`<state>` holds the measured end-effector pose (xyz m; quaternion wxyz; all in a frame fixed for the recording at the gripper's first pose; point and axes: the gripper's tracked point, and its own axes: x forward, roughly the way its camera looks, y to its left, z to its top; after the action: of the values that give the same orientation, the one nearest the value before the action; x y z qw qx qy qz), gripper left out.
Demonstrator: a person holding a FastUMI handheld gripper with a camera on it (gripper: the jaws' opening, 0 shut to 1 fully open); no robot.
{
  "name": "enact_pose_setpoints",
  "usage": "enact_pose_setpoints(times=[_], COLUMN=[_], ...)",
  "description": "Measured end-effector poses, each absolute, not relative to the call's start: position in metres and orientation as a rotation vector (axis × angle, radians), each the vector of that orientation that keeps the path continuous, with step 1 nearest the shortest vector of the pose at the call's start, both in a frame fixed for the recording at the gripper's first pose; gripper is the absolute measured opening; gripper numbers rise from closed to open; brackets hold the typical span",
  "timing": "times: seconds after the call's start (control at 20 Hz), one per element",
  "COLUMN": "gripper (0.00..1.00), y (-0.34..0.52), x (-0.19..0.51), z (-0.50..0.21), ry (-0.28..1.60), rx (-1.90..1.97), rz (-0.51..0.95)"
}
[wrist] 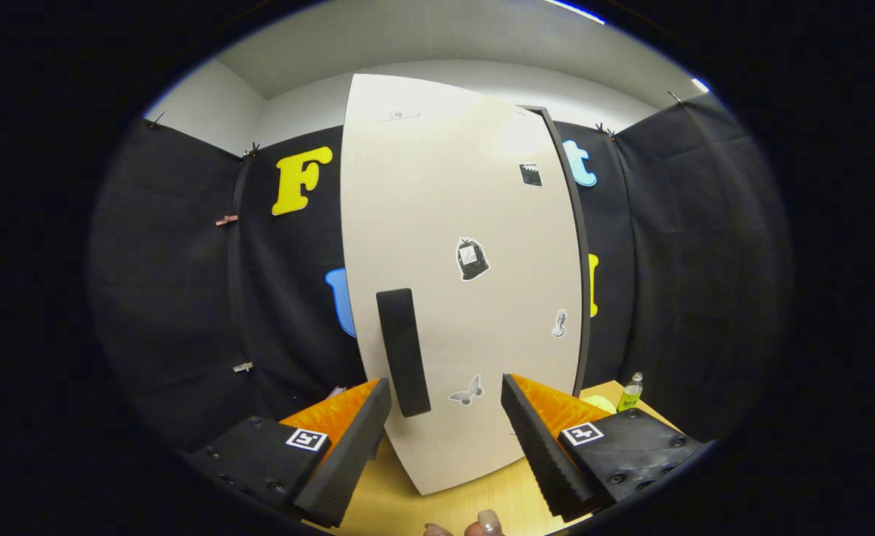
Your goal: Open the shoe cabinet door, grab the shoes and put them into the shoe cabinet, then close the shoe cabinet door.
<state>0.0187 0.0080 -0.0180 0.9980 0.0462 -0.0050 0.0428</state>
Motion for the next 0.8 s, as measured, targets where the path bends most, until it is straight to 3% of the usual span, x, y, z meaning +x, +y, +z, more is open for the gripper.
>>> enact_pose_setpoints(times=[0.8], gripper=[0.98], y=[-0.018], x=[0.011], z=[-0.012], ry=[-0.031], rx=[0.06], rz=[0.063])
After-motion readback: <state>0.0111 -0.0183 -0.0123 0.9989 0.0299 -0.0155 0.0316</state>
